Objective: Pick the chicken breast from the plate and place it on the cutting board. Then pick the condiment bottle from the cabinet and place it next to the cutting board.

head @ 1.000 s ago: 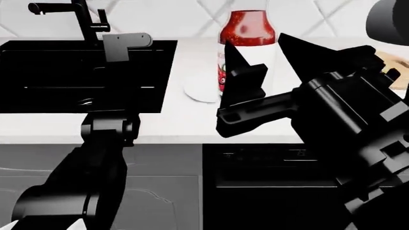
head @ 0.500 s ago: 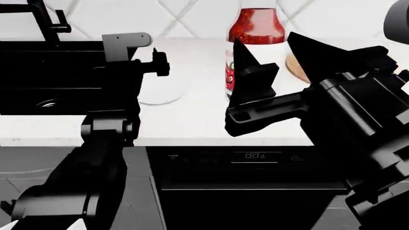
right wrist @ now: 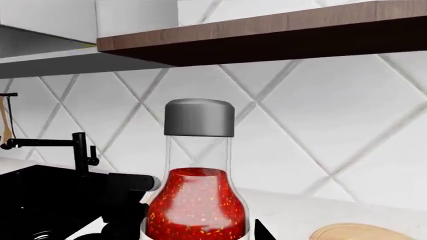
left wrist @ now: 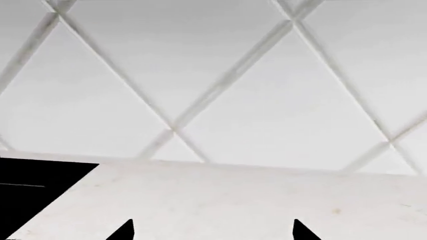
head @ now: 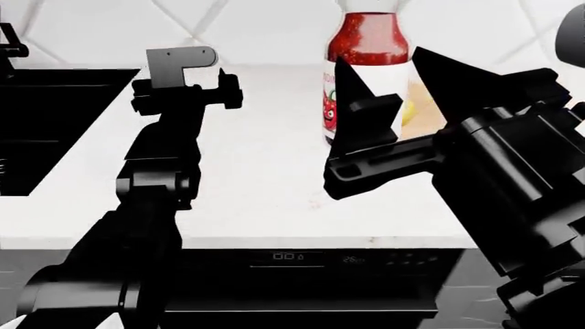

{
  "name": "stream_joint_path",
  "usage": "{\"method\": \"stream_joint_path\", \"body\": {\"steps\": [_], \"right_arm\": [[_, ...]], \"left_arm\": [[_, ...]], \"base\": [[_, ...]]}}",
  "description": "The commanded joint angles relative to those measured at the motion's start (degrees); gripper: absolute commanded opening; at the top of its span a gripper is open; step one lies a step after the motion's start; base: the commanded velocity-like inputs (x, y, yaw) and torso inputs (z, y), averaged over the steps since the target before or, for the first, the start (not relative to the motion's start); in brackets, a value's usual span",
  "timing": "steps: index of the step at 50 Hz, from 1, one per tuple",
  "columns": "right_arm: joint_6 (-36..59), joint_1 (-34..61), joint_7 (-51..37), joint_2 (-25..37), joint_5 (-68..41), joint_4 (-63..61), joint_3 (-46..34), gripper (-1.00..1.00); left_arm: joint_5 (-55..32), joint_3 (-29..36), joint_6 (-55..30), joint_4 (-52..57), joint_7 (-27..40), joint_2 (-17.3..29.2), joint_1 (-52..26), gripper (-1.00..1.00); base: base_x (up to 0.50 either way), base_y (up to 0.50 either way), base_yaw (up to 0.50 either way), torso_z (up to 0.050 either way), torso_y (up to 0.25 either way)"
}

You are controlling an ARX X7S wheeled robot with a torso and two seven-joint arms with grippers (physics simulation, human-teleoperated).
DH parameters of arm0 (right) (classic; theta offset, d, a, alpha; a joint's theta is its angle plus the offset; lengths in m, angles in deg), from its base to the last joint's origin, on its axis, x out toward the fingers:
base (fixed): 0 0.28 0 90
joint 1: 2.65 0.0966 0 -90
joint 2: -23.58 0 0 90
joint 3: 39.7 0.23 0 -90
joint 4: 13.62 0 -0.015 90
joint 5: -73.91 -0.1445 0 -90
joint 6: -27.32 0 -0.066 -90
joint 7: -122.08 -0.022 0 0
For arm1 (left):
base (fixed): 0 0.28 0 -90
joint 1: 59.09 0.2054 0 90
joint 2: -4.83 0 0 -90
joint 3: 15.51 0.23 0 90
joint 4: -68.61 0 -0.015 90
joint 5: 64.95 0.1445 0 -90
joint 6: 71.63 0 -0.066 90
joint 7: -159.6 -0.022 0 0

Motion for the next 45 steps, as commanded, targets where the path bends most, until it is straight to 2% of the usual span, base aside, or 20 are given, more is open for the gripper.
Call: {"method": "stream_joint_path", "body": {"steps": [1, 8, 39, 45], "right_arm": [[0.7, 0.24, 0.24, -0.06, 0.71, -0.01, 0.54, -1.0], [0.58, 0.45, -0.22, -0.23, 0.19, 0.21, 0.31, -1.0], [0.58, -0.29, -0.22, 0.03, 0.81, 0.82, -0.18, -1.0], [1.4, -0.2, 0.46, -0.12, 1.87, 0.55, -0.54, -1.0]], "left_arm": [[-0.05, 0.03, 0.04, 0.0, -0.02, 0.01, 0.01, 1.0], [-0.03, 0.03, 0.08, 0.0, -0.01, 0.02, 0.07, 1.0], [-0.11, -0.24, -0.08, 0.0, -0.07, 0.01, -0.02, 1.0], [-0.1, -0.28, -0.05, 0.0, -0.02, 0.02, 0.0, 1.0]], "base": [[0.3, -0.5, 0.0, 0.0, 0.0], [0.25, -0.5, 0.0, 0.0, 0.0], [0.0, -0.5, 0.0, 0.0, 0.0], [0.25, -0.38, 0.0, 0.0, 0.0]]}}
